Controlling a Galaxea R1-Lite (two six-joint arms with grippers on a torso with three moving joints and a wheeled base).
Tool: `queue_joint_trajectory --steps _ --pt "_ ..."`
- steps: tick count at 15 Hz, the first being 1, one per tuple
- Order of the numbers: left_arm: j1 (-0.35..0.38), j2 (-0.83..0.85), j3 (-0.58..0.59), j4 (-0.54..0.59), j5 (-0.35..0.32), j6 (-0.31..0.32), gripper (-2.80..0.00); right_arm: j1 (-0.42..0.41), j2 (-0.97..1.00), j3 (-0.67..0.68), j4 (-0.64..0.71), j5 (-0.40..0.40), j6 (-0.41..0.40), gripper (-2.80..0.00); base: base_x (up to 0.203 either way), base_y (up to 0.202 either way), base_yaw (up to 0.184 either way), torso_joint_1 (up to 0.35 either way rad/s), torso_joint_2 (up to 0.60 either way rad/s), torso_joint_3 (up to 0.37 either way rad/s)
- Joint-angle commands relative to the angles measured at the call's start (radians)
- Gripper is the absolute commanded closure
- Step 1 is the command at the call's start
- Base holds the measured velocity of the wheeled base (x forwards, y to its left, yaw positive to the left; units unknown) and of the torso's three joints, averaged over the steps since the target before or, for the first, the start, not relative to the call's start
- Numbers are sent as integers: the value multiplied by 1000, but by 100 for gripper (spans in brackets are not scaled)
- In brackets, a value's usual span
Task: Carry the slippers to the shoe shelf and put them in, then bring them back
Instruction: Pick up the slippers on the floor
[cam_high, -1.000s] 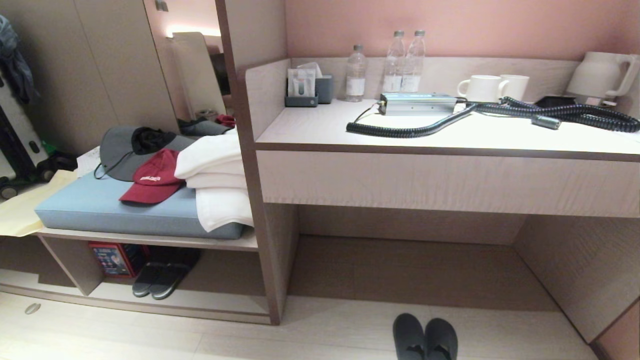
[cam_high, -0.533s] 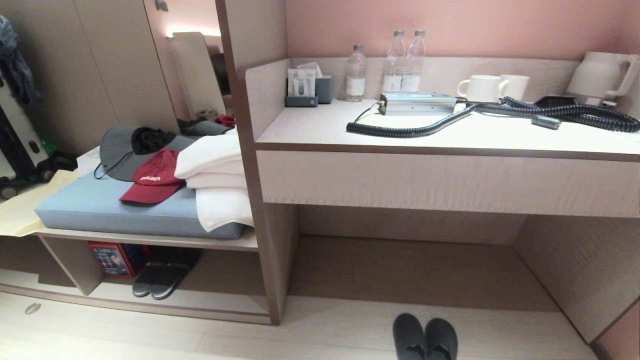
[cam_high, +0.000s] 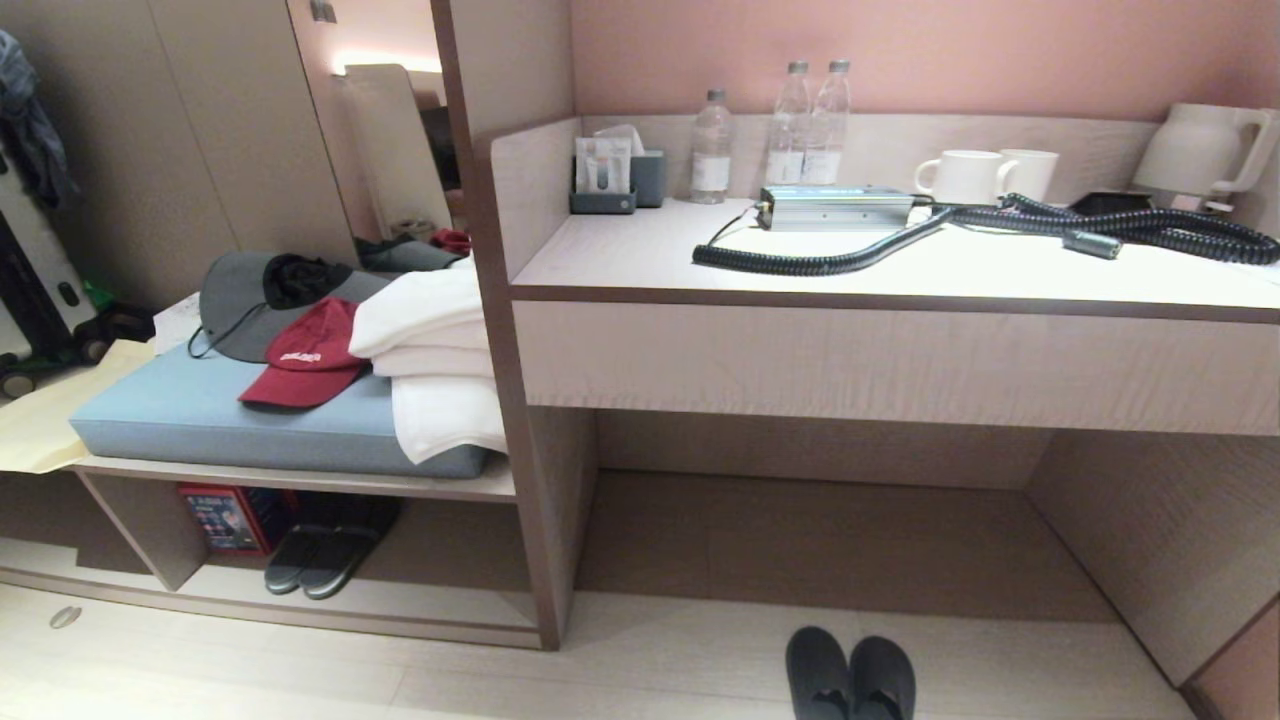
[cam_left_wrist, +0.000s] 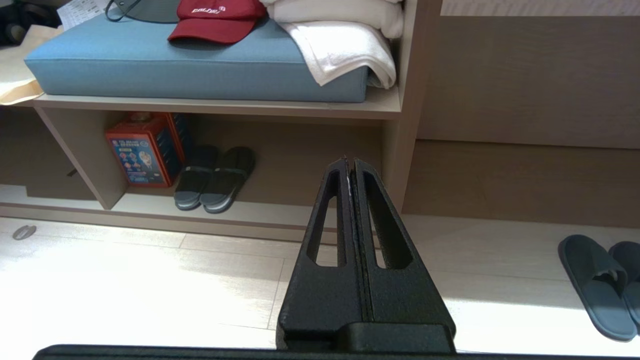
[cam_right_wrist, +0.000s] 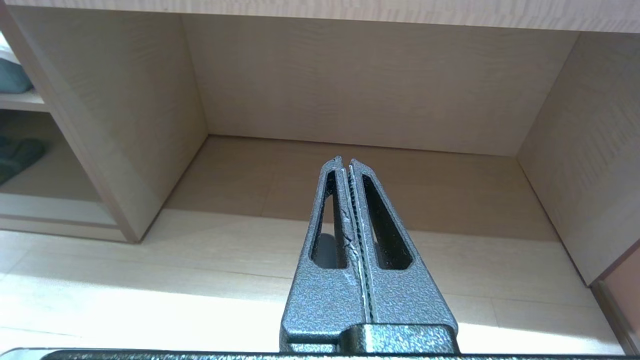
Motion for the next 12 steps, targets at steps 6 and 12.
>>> queue_joint_trajectory --steps 6,12 --pt "1 0 0 -1 0 0 0 0 0 0 0 -1 -2 0 0 0 0 0 0 0" --pt "1 0 0 -1 -1 1 0 0 -1 0 0 1 -3 0 0 0 0 0 0 0"
